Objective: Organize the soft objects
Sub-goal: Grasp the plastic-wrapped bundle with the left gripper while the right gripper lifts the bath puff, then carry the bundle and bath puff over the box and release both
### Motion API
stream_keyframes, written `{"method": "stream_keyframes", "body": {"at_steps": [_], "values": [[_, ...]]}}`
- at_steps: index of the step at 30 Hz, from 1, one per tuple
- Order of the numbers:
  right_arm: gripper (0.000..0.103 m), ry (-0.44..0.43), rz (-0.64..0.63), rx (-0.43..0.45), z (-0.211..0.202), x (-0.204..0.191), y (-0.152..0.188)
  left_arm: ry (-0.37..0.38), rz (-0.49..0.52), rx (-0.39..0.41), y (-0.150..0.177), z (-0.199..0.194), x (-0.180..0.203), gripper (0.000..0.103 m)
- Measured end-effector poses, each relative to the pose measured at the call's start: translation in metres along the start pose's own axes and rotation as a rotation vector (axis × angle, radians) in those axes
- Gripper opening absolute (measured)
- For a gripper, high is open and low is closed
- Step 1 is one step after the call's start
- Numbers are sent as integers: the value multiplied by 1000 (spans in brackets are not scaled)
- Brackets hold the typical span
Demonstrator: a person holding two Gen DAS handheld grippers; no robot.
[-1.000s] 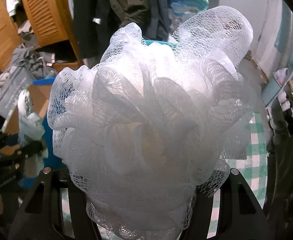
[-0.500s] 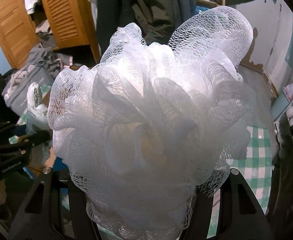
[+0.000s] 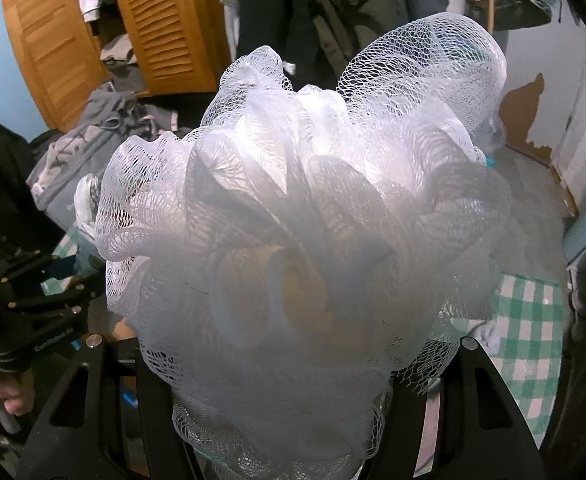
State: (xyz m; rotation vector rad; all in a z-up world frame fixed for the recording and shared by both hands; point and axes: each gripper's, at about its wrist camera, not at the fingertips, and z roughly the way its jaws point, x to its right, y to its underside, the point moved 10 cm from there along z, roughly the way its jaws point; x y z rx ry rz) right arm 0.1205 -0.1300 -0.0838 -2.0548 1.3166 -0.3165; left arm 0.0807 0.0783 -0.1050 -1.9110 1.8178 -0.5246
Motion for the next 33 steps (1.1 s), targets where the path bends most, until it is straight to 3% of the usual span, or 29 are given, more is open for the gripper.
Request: {"method": "stream_keyframes", "body": {"at_steps": [14, 33], "values": [[60, -82, -63, -22, 26, -61, -21, -43, -80, -10, 8, 4, -52, 35], [61, -132, -87, -117, 76, -114, -31, -54, -160, -60, 22, 20, -88, 35]]}}
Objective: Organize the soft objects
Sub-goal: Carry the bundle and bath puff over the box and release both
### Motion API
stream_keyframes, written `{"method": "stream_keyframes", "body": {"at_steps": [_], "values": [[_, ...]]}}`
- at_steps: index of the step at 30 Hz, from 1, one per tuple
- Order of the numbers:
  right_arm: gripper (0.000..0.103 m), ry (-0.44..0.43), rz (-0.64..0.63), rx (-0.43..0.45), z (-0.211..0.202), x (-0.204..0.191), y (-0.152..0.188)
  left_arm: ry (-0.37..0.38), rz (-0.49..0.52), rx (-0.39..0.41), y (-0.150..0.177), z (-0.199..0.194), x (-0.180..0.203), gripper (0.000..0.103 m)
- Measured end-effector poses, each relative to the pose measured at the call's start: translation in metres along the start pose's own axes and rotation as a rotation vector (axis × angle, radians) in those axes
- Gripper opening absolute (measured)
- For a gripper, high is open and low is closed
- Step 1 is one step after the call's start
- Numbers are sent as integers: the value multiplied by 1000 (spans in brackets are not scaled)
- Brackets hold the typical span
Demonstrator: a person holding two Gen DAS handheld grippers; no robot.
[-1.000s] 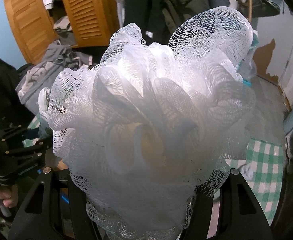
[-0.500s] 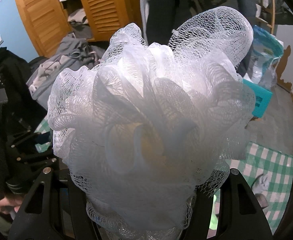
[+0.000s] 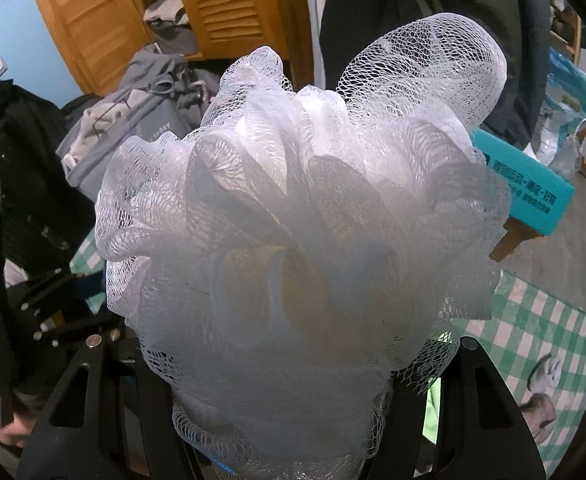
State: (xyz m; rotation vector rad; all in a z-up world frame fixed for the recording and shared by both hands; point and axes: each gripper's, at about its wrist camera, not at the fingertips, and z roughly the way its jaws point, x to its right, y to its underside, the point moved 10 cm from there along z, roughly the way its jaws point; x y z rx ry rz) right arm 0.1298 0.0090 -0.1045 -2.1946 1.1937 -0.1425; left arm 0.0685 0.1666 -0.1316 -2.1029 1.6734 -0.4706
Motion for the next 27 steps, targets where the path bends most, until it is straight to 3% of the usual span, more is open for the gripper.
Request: {"method": "stream_keyframes", "body": {"at_steps": [9, 11, 16, 27], "values": [[67, -27, 1, -78, 42, -17, -6, 43, -66, -77, 5, 27, -8, 37], [81, -40, 23, -87, 47, -16, -7, 27, -75, -93, 8, 31, -11, 45], [86, -19, 61, -80, 49, -5, -10, 4, -78, -63, 6, 22, -14, 69], [86, 5, 58, -6, 24, 6, -18, 23, -38, -17, -4, 6, 3, 71]]}}
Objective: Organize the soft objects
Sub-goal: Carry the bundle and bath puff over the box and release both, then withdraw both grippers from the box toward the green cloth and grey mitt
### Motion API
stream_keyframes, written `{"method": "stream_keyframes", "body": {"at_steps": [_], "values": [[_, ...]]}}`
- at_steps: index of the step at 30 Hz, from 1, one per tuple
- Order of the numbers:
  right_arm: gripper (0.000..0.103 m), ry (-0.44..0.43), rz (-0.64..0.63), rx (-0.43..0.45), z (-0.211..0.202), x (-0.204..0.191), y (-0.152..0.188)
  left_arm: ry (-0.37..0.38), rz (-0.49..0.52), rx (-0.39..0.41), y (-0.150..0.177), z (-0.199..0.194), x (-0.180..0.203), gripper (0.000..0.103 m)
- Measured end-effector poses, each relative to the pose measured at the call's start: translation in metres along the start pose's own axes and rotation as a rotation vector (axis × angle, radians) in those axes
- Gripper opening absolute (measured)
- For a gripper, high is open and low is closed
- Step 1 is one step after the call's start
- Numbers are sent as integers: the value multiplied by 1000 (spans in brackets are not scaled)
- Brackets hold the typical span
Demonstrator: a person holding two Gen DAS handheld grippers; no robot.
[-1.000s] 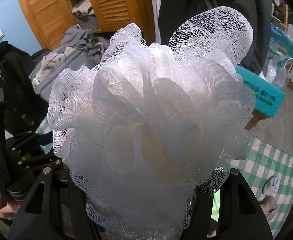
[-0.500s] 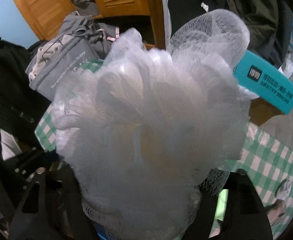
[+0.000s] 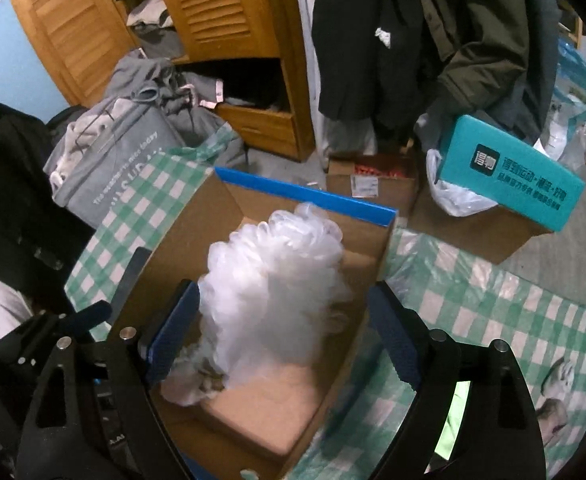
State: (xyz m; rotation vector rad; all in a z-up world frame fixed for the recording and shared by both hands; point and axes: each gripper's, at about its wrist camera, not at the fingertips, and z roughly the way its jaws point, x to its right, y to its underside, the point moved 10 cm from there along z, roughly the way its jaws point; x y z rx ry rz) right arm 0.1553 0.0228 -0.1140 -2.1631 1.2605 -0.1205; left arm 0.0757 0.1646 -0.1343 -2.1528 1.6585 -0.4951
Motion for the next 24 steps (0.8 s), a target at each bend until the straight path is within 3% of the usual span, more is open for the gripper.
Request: {"method": "stream_keyframes", "body": {"at_steps": [8, 12, 24], "values": [[86, 45, 20, 0, -15, 23, 10, 4, 39, 13, 1, -6, 14, 71], [86, 72, 21, -9, -20, 35, 19, -34, 64, 31, -1, -8, 17, 74], [86, 133, 54, -14, -45, 83, 51, 27, 126, 33, 0, -17, 62, 76]]}}
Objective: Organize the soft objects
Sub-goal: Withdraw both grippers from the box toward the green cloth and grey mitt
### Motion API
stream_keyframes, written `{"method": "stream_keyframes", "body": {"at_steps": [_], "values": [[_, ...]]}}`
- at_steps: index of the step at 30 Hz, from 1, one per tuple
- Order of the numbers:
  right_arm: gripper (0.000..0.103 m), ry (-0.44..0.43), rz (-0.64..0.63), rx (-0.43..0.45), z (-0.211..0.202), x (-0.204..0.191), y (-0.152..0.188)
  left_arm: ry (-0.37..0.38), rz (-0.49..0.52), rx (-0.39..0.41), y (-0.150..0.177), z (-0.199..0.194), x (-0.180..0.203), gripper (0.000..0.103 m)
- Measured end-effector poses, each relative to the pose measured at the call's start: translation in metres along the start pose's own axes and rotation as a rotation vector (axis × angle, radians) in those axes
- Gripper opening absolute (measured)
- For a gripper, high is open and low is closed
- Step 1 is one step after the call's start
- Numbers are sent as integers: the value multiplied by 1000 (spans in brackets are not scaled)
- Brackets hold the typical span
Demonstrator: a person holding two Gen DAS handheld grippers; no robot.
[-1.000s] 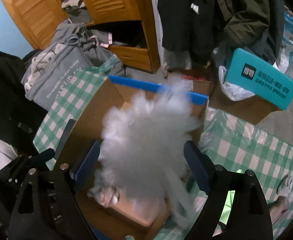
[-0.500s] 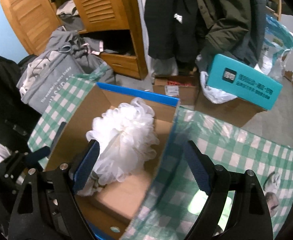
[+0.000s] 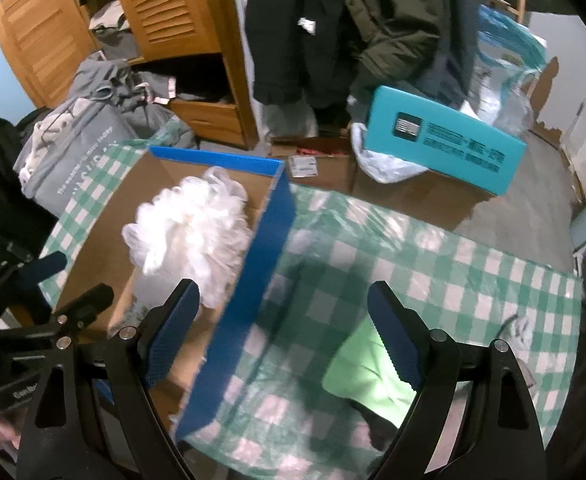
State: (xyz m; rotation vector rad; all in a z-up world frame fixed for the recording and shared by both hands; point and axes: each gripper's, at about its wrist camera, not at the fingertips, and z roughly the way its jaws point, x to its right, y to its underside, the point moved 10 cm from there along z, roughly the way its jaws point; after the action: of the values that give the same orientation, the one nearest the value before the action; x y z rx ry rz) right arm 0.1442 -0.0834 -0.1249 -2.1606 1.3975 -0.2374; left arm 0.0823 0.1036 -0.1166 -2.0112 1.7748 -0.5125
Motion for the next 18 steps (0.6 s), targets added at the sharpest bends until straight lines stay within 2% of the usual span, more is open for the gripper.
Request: {"method": "stream_keyframes", "body": {"at_steps": [18], "values": [[86, 59, 139, -7, -31, 97, 50, 47, 175, -29, 12, 3, 88, 76]]}}
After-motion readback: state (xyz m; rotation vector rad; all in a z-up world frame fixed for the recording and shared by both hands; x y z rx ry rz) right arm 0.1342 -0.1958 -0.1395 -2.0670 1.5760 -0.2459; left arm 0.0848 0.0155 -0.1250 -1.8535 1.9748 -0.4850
